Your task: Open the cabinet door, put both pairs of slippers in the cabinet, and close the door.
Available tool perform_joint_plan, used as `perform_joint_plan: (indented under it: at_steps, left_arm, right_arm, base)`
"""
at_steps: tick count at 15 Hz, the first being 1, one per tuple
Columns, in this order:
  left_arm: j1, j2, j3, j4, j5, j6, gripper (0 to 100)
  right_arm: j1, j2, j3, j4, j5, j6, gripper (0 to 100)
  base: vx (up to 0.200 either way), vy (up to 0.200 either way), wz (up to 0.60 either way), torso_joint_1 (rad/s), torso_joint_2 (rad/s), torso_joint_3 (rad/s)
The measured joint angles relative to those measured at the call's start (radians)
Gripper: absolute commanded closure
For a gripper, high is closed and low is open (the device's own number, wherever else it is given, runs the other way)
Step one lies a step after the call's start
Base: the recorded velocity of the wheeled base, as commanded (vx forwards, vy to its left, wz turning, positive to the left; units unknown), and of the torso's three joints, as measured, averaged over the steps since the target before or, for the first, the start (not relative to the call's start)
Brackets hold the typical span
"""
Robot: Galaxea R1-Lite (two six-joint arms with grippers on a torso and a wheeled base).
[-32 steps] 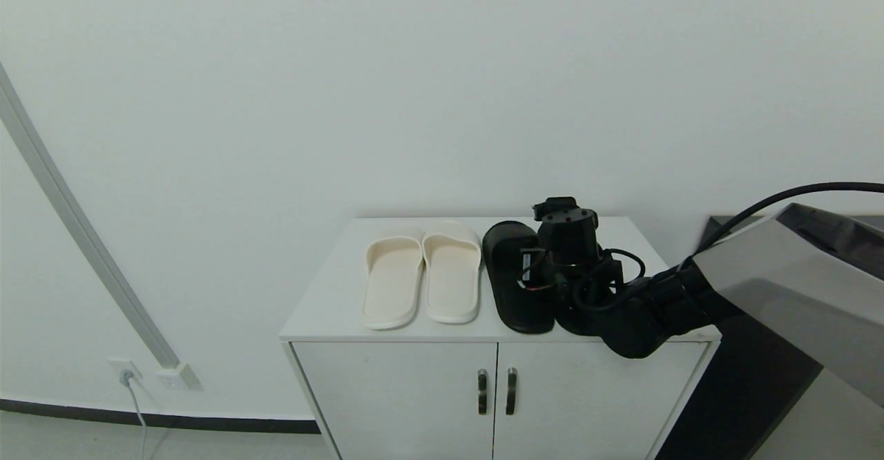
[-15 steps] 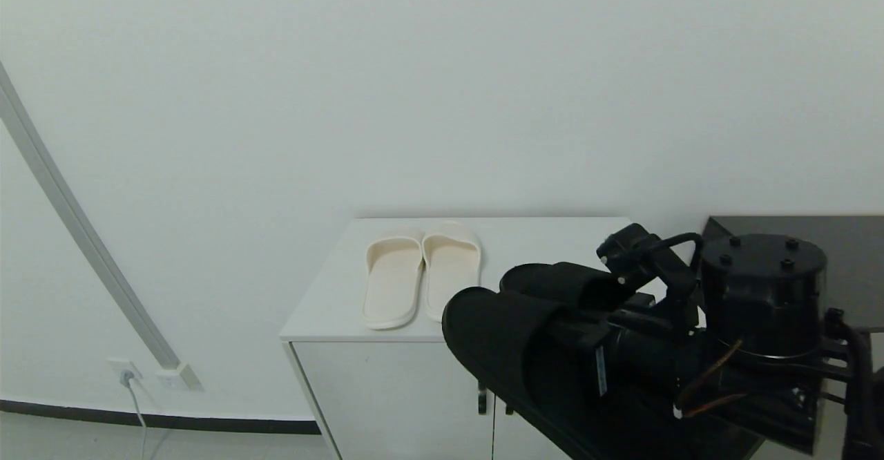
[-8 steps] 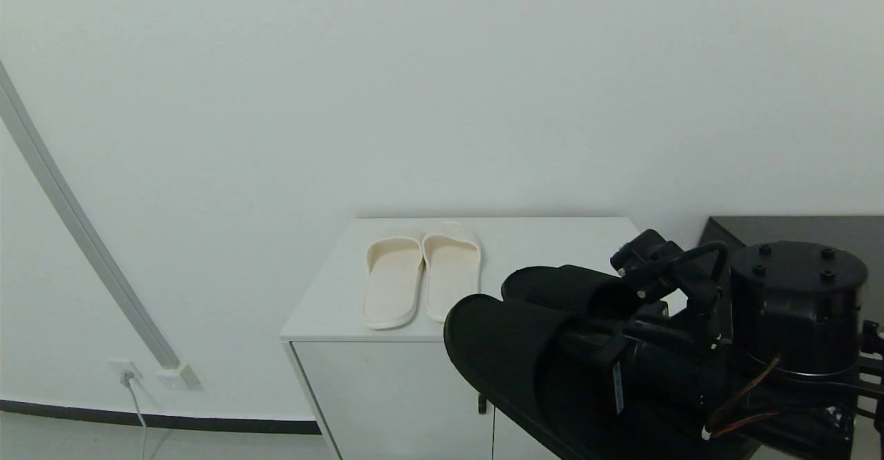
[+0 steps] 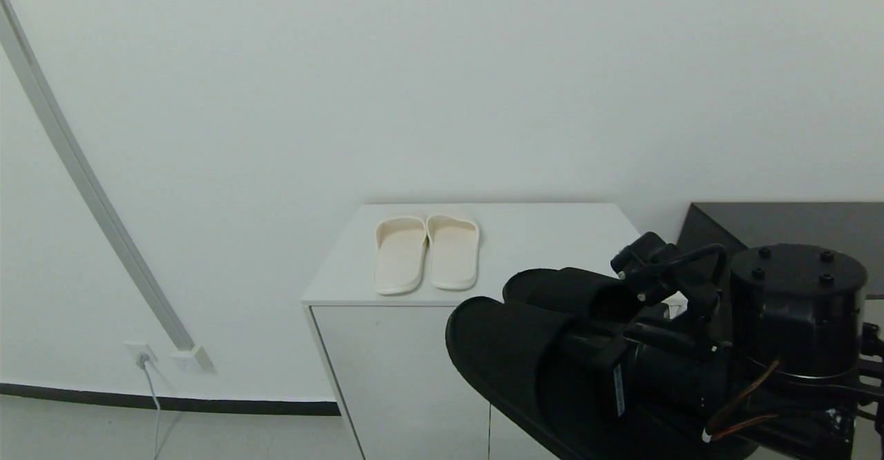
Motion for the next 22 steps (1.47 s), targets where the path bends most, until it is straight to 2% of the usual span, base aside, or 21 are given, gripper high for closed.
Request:
perform_joint_plan:
  at_steps: [15,22]
  left_arm:
    - [0.0,0.0,0.0,0.0,0.001,-0.003,100]
    - [0.0,0.0,0.0,0.0,0.002,-0.003,100]
  right_arm:
    - [0.013,0.003,0.026,-0.002,0.001,-0.026,100]
    - [0.02,0.011,0.033,-0.001,0.001,-0.028,100]
  base:
    - [0.0,0.0,0.0,-0.004,0.01,0.005]
    - [0.0,0.0,0.0,-0.205,0.49,0.281]
